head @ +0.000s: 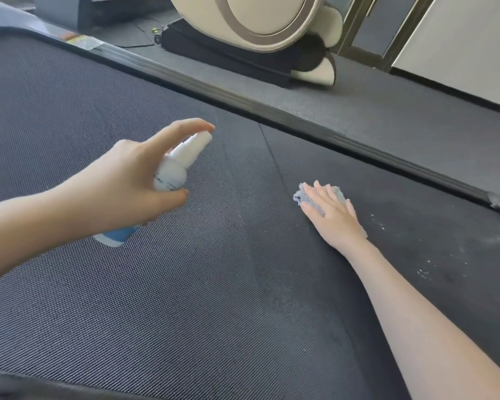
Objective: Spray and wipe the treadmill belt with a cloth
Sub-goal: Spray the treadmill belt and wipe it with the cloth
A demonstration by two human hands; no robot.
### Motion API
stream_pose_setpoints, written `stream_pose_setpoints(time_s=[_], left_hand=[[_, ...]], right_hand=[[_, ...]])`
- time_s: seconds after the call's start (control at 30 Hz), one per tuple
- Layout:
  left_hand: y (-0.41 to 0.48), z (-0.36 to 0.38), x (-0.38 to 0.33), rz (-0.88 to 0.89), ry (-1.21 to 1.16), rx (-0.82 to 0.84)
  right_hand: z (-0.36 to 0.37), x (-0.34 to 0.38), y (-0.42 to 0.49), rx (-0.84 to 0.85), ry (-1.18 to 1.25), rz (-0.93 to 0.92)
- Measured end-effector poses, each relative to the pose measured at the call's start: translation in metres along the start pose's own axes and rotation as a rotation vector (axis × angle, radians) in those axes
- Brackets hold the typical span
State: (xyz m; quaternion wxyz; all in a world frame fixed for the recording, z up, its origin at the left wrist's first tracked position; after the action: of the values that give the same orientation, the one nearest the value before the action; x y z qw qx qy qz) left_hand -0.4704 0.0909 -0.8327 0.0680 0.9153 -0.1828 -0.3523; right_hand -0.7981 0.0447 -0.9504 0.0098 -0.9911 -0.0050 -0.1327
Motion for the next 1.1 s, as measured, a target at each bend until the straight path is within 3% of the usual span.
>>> stream_pose_setpoints(time_s=[0.17,0.4,0.7,1.1], left_hand=[[-0.003,-0.007,-0.001,0.023,-0.008,-0.007],[-0.009,-0.016,0.013,-0.017,0.002,-0.032],[-0.008,0.016,0.010,0.094,0.107,0.096],[0.034,0.043,-0.012,0.131,0.235,0.103]], right_hand=[[-0.003,0.009,-0.011,0.016,0.111,-0.003],[0.002,0.019,-0.071,0.080,0.084,-0.171],[0.002,0.005,-0.032,-0.004,-0.013,0.025],[0.004,0.004,-0.034,-0.024,-0.007,0.031]])
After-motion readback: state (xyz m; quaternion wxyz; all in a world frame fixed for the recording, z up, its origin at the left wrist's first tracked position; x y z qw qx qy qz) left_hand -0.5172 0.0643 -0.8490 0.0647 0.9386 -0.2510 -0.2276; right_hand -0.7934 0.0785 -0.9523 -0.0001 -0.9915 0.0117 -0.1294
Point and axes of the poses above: each hand's wrist, its own y-axis towards the middle knuckle, its own z-axis out of the palm, x = y × z, the point moved 6 cm from there along y, towards the middle knuckle, and after that the axes turned 4 degrees about -z, right-handed, at the moved point
